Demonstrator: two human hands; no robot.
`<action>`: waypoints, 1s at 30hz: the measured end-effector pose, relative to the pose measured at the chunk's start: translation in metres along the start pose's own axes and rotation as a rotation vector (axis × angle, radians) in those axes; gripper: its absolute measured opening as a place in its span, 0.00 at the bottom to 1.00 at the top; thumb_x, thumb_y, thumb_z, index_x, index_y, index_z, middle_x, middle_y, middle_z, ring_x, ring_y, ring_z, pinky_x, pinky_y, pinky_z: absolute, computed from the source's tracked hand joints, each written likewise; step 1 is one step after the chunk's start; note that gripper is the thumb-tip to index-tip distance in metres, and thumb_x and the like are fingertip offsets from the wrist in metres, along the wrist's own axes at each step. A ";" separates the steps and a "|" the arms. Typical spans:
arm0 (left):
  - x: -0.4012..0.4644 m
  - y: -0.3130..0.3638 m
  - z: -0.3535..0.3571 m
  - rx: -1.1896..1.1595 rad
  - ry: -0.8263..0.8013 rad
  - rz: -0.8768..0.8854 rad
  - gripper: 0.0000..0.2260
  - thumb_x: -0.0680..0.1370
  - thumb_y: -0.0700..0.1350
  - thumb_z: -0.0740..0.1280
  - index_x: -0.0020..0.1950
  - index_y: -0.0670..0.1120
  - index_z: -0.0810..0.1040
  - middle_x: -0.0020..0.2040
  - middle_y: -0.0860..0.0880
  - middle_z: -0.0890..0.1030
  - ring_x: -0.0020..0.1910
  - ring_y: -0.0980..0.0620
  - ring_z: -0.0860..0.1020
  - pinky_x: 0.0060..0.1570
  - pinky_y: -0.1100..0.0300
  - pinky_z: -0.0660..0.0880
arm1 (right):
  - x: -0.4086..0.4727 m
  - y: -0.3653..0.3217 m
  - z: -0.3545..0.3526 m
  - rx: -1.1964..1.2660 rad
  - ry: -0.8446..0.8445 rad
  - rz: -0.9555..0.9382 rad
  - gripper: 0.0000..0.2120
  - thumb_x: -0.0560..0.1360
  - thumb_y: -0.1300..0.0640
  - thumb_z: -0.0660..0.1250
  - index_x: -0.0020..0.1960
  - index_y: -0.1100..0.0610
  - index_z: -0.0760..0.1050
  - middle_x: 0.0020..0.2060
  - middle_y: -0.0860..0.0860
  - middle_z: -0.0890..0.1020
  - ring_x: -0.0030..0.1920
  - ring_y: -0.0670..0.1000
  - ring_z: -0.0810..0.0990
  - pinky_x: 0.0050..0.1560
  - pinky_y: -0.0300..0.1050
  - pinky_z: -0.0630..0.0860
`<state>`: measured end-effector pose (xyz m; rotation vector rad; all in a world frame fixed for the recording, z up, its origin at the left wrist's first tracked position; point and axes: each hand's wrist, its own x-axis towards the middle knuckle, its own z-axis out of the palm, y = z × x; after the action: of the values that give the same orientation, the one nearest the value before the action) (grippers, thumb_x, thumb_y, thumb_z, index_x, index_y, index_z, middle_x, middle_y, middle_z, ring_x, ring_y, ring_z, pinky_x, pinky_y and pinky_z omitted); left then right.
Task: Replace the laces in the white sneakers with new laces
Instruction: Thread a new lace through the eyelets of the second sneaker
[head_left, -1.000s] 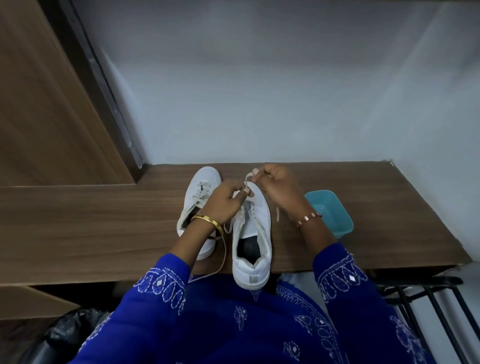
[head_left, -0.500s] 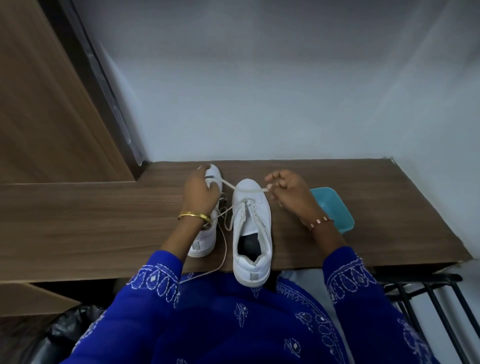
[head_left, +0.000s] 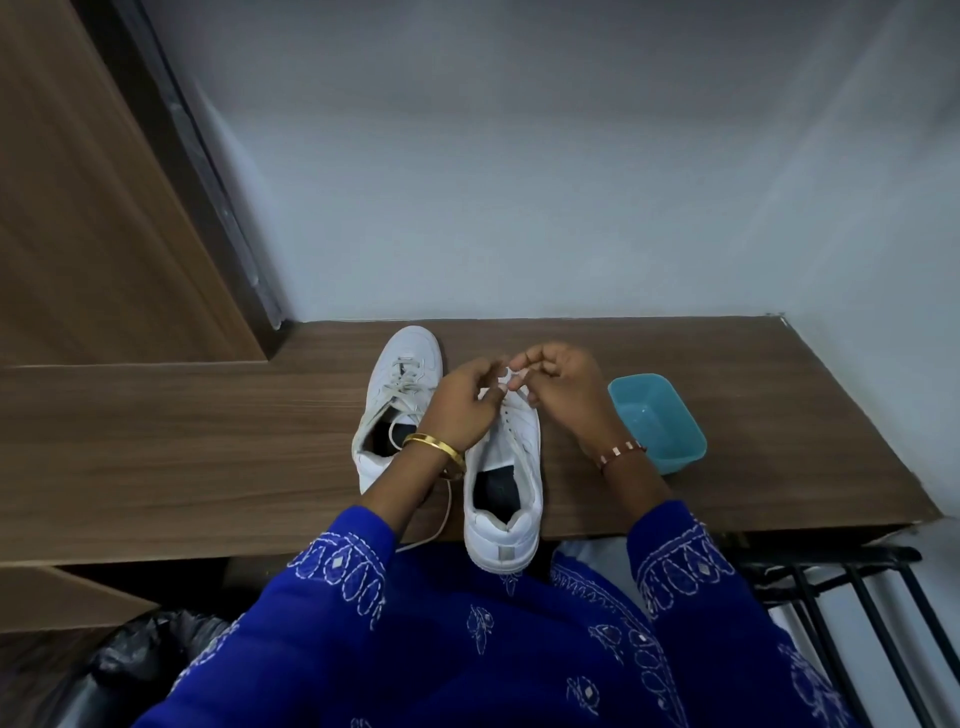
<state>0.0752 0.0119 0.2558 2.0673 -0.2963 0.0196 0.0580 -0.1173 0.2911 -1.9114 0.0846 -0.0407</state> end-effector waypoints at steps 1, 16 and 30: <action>0.001 0.000 0.000 -0.004 -0.010 0.011 0.09 0.77 0.36 0.63 0.56 0.39 0.77 0.50 0.46 0.80 0.49 0.51 0.77 0.50 0.62 0.71 | 0.000 -0.001 0.001 -0.010 0.003 -0.013 0.09 0.73 0.71 0.60 0.46 0.61 0.76 0.33 0.51 0.81 0.26 0.37 0.75 0.32 0.33 0.72; 0.004 0.003 -0.017 -0.205 -0.078 -0.169 0.13 0.79 0.44 0.62 0.36 0.48 0.79 0.23 0.49 0.66 0.22 0.56 0.63 0.26 0.64 0.62 | 0.003 0.013 0.007 -0.260 0.192 -0.083 0.03 0.72 0.59 0.70 0.42 0.59 0.78 0.36 0.58 0.82 0.38 0.54 0.81 0.36 0.40 0.73; 0.005 -0.018 -0.013 -0.194 -0.008 -0.341 0.10 0.76 0.41 0.66 0.37 0.38 0.76 0.27 0.48 0.72 0.19 0.63 0.67 0.24 0.73 0.63 | 0.003 0.036 0.018 -0.189 0.170 0.003 0.04 0.75 0.60 0.66 0.45 0.60 0.76 0.39 0.58 0.81 0.41 0.55 0.80 0.41 0.44 0.74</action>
<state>0.0852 0.0303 0.2473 1.9008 0.0514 -0.2163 0.0613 -0.1123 0.2511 -2.0941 0.2122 -0.1995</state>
